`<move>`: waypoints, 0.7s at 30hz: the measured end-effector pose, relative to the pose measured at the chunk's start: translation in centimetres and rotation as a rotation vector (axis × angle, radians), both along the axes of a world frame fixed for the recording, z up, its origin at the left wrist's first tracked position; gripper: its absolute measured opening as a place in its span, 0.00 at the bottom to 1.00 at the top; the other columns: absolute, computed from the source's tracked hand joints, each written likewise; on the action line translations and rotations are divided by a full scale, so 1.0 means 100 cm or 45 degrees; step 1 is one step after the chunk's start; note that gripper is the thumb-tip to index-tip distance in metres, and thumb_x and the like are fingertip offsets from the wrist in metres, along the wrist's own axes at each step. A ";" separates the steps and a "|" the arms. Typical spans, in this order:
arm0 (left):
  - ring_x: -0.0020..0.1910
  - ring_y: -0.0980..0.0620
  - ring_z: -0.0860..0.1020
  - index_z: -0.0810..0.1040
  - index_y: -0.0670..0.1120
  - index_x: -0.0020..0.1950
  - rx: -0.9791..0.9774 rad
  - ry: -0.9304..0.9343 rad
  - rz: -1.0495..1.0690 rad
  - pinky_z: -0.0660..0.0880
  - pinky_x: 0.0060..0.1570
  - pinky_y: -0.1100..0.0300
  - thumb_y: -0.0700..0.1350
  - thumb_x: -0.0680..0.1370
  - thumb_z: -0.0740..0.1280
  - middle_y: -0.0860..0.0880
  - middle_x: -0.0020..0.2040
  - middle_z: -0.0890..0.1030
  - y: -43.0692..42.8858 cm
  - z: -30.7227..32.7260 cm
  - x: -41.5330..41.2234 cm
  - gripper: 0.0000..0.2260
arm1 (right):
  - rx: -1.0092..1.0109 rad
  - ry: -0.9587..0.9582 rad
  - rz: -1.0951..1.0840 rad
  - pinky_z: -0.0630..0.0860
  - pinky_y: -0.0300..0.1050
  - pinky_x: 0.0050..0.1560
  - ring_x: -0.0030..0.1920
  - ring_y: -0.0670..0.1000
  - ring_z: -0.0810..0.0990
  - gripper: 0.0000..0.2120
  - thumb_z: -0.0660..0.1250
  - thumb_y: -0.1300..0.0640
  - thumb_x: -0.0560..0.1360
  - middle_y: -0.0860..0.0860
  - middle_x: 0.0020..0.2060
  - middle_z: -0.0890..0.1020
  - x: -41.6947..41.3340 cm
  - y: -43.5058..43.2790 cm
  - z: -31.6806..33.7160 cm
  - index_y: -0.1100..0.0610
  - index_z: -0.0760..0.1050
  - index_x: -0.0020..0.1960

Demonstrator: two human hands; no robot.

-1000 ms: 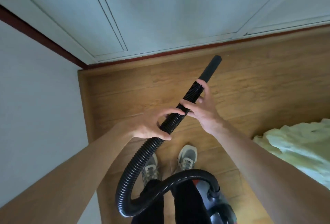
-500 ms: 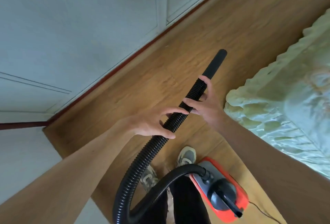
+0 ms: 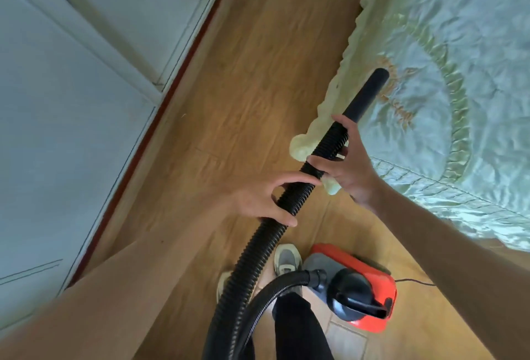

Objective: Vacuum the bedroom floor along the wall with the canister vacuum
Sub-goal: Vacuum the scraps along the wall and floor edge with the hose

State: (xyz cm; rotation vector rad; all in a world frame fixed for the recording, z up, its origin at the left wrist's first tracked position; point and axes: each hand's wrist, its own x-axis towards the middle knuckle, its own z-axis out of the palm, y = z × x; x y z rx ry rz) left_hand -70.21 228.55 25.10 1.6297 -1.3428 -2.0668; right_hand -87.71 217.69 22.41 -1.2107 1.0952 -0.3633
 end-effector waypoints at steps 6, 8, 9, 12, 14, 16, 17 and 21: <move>0.64 0.64 0.69 0.65 0.71 0.70 -0.119 -0.046 -0.336 0.70 0.65 0.57 0.45 0.74 0.75 0.65 0.69 0.66 -0.034 -0.008 -0.040 0.34 | -0.043 0.068 -0.222 0.82 0.52 0.46 0.46 0.49 0.78 0.39 0.76 0.67 0.71 0.55 0.51 0.72 -0.061 0.004 0.002 0.44 0.61 0.71; 0.70 0.59 0.66 0.65 0.70 0.71 -0.166 -0.046 -0.448 0.66 0.68 0.52 0.46 0.73 0.76 0.62 0.73 0.65 -0.040 -0.010 -0.051 0.34 | -0.055 0.073 -0.312 0.83 0.50 0.46 0.44 0.46 0.78 0.39 0.76 0.67 0.70 0.54 0.51 0.71 -0.076 0.012 0.003 0.45 0.61 0.72; 0.70 0.58 0.66 0.65 0.69 0.71 -0.191 -0.040 -0.496 0.65 0.68 0.52 0.46 0.73 0.76 0.61 0.73 0.65 -0.042 -0.010 -0.056 0.34 | -0.047 0.069 -0.370 0.83 0.48 0.47 0.45 0.47 0.78 0.39 0.76 0.67 0.70 0.53 0.51 0.71 -0.084 0.018 0.003 0.45 0.61 0.72; 0.69 0.60 0.67 0.66 0.68 0.72 -0.232 -0.031 -0.617 0.65 0.66 0.56 0.46 0.73 0.76 0.62 0.72 0.67 -0.046 -0.007 -0.069 0.34 | -0.028 0.045 -0.581 0.83 0.50 0.49 0.49 0.54 0.80 0.39 0.76 0.68 0.70 0.55 0.52 0.73 -0.099 0.038 0.000 0.46 0.62 0.72; 0.69 0.59 0.67 0.65 0.69 0.72 -0.245 -0.030 -0.728 0.66 0.66 0.55 0.46 0.73 0.76 0.62 0.72 0.67 -0.047 -0.007 -0.078 0.34 | -0.007 0.044 -0.701 0.83 0.47 0.46 0.49 0.53 0.81 0.39 0.76 0.68 0.70 0.54 0.51 0.74 -0.110 0.055 -0.003 0.47 0.62 0.73; 0.68 0.60 0.67 0.65 0.69 0.72 -0.245 -0.029 -0.834 0.68 0.63 0.58 0.46 0.73 0.76 0.62 0.72 0.66 -0.045 -0.009 -0.090 0.34 | 0.020 0.053 -0.819 0.82 0.42 0.41 0.46 0.47 0.82 0.39 0.75 0.68 0.71 0.52 0.49 0.76 -0.122 0.073 -0.005 0.47 0.61 0.73; 0.67 0.61 0.66 0.65 0.68 0.72 -0.239 -0.025 -0.879 0.67 0.60 0.63 0.46 0.73 0.75 0.63 0.72 0.65 -0.044 -0.010 -0.098 0.34 | 0.029 0.066 -0.871 0.81 0.41 0.40 0.46 0.47 0.83 0.40 0.75 0.68 0.71 0.52 0.50 0.77 -0.129 0.082 -0.006 0.45 0.61 0.73; 0.66 0.65 0.65 0.66 0.64 0.74 -0.234 0.059 -1.028 0.59 0.51 0.76 0.43 0.74 0.75 0.64 0.70 0.65 -0.033 -0.017 -0.145 0.34 | 0.036 0.173 -1.053 0.84 0.51 0.47 0.51 0.56 0.83 0.39 0.77 0.64 0.70 0.55 0.53 0.78 -0.170 0.121 -0.015 0.40 0.62 0.70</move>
